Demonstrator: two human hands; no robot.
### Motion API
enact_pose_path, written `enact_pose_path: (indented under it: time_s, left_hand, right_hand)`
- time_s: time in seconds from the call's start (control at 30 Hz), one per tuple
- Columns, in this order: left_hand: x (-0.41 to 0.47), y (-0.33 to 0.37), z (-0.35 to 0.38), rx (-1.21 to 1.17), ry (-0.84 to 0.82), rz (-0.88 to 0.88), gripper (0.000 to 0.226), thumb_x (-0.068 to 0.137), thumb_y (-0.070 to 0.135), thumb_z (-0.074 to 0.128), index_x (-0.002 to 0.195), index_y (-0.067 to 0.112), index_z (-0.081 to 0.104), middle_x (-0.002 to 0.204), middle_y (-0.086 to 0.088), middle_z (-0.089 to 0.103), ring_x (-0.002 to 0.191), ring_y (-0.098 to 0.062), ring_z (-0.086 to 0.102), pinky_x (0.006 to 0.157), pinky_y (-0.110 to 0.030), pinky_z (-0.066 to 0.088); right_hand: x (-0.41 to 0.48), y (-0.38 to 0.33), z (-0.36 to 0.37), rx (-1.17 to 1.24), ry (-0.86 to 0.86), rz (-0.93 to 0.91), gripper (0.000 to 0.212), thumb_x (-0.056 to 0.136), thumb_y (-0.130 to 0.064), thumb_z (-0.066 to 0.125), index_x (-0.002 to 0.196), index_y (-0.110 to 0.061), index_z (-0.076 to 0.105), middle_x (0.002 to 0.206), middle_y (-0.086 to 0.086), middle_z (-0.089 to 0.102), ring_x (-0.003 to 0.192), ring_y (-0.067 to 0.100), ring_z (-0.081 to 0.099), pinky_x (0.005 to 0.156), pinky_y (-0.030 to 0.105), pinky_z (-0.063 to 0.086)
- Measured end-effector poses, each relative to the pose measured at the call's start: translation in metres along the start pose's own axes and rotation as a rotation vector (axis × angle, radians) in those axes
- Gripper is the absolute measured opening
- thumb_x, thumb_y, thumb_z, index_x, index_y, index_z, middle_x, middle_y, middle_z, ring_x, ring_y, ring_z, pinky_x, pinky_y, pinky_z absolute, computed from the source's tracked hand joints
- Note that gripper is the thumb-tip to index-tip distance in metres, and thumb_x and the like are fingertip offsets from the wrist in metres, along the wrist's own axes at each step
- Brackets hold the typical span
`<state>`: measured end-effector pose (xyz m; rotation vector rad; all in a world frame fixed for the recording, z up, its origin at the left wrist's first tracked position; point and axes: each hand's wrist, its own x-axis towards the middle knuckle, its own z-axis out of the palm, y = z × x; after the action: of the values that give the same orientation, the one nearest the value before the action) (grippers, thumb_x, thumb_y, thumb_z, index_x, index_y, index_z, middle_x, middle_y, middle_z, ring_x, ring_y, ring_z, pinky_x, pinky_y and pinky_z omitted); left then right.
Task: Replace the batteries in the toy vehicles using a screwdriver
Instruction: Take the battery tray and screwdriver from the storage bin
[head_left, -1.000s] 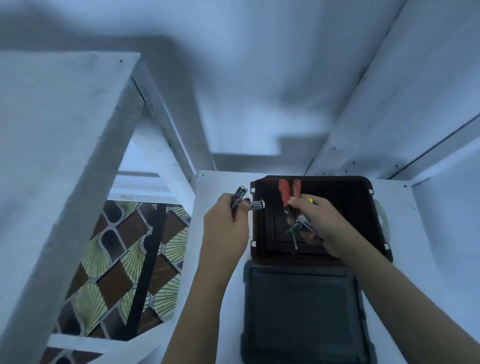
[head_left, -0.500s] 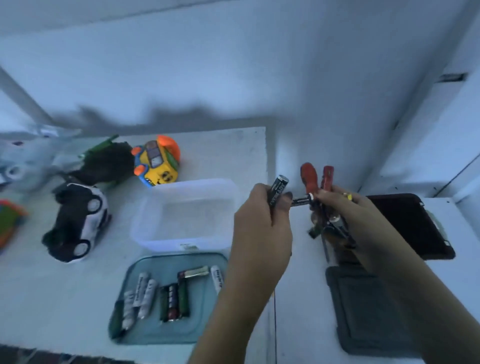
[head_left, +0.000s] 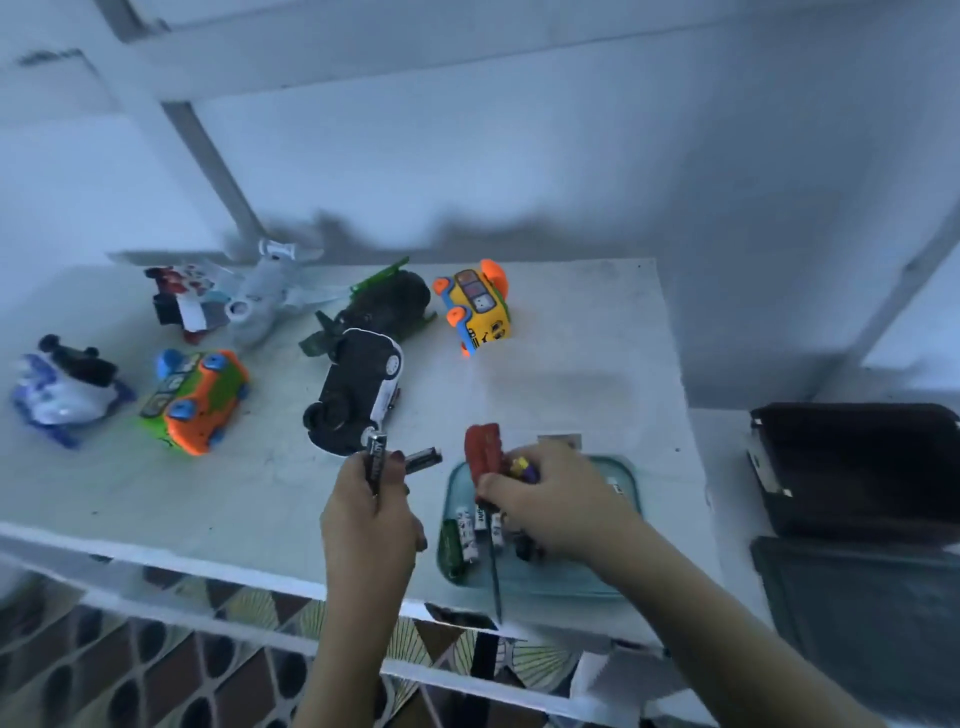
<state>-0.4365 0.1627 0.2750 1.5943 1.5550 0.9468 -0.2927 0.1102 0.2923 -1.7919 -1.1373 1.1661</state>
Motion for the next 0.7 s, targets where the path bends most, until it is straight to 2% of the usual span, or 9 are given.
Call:
enact_pose_path:
  time_s: [0.07, 0.17, 0.3, 0.4, 0.47, 0.63, 0.7]
  left_hand:
    - [0.002, -0.013, -0.011, 0.025, 0.045, -0.062, 0.029, 0.103, 0.024, 0.041, 0.082, 0.006, 0.047, 0.051, -0.015, 0.053, 0.029, -0.008, 0.041, 0.039, -0.024, 0.032]
    - [0.005, -0.028, -0.019, 0.041, 0.081, -0.129, 0.029, 0.104, 0.025, 0.041, 0.082, 0.006, 0.048, 0.053, -0.015, 0.055, 0.036, -0.015, 0.045, 0.046, -0.029, 0.032]
    - [0.005, -0.045, -0.022, 0.001, 0.062, -0.177, 0.029, 0.103, 0.024, 0.041, 0.083, 0.005, 0.049, 0.059, -0.017, 0.056, 0.034, -0.013, 0.046, 0.047, -0.029, 0.033]
    - [0.003, -0.054, -0.022, -0.040, 0.049, -0.205, 0.031, 0.103, 0.024, 0.042, 0.081, 0.003, 0.050, 0.049, -0.013, 0.054, 0.041, -0.022, 0.048, 0.048, -0.029, 0.034]
    - [0.004, -0.057, -0.021, -0.059, 0.040, -0.214, 0.031, 0.103, 0.024, 0.042, 0.081, 0.003, 0.050, 0.047, -0.012, 0.054, 0.041, -0.022, 0.046, 0.047, -0.029, 0.034]
    - [0.008, -0.057, -0.016, -0.063, 0.017, -0.177, 0.030, 0.103, 0.024, 0.042, 0.083, 0.003, 0.049, 0.054, -0.015, 0.053, 0.031, -0.008, 0.044, 0.037, -0.019, 0.033]
    - [0.008, -0.054, -0.014, -0.075, 0.016, -0.149, 0.029, 0.103, 0.024, 0.042, 0.083, 0.004, 0.048, 0.054, -0.015, 0.054, 0.031, -0.006, 0.045, 0.038, -0.020, 0.034]
  right_hand:
    - [0.015, 0.001, 0.022, -0.127, -0.033, -0.012, 0.032, 0.086, -0.033, 0.058, 0.076, -0.003, 0.058, 0.062, 0.006, 0.056, 0.057, 0.021, 0.054, 0.059, 0.035, 0.050]
    - [0.030, -0.004, 0.046, -0.310, 0.003, -0.007, 0.031, 0.087, -0.033, 0.054, 0.065, -0.014, 0.044, 0.062, 0.003, 0.048, 0.063, 0.027, 0.051, 0.056, 0.031, 0.042]
    - [0.043, -0.017, 0.064, -0.423, 0.114, -0.028, 0.021, 0.091, -0.031, 0.051, 0.081, -0.012, 0.050, 0.073, 0.002, 0.050, 0.074, 0.026, 0.053, 0.064, 0.030, 0.042]
    - [0.051, -0.028, 0.065, -0.507, 0.179, -0.039, 0.011, 0.091, -0.022, 0.051, 0.085, -0.012, 0.051, 0.076, 0.000, 0.049, 0.082, 0.026, 0.057, 0.067, 0.028, 0.042]
    - [0.057, -0.031, 0.064, -0.559, 0.211, -0.042, 0.009, 0.091, -0.020, 0.052, 0.087, -0.013, 0.048, 0.080, 0.001, 0.049, 0.086, 0.026, 0.058, 0.068, 0.028, 0.041]
    - [0.056, -0.026, 0.063, -0.564, 0.243, -0.052, 0.030, 0.094, -0.036, 0.050, 0.074, -0.014, 0.043, 0.067, -0.003, 0.041, 0.075, 0.023, 0.052, 0.059, 0.026, 0.036]
    - [0.051, -0.025, 0.057, -0.554, 0.239, -0.076, 0.031, 0.094, -0.038, 0.048, 0.075, -0.013, 0.044, 0.067, -0.001, 0.042, 0.073, 0.023, 0.050, 0.062, 0.028, 0.038]
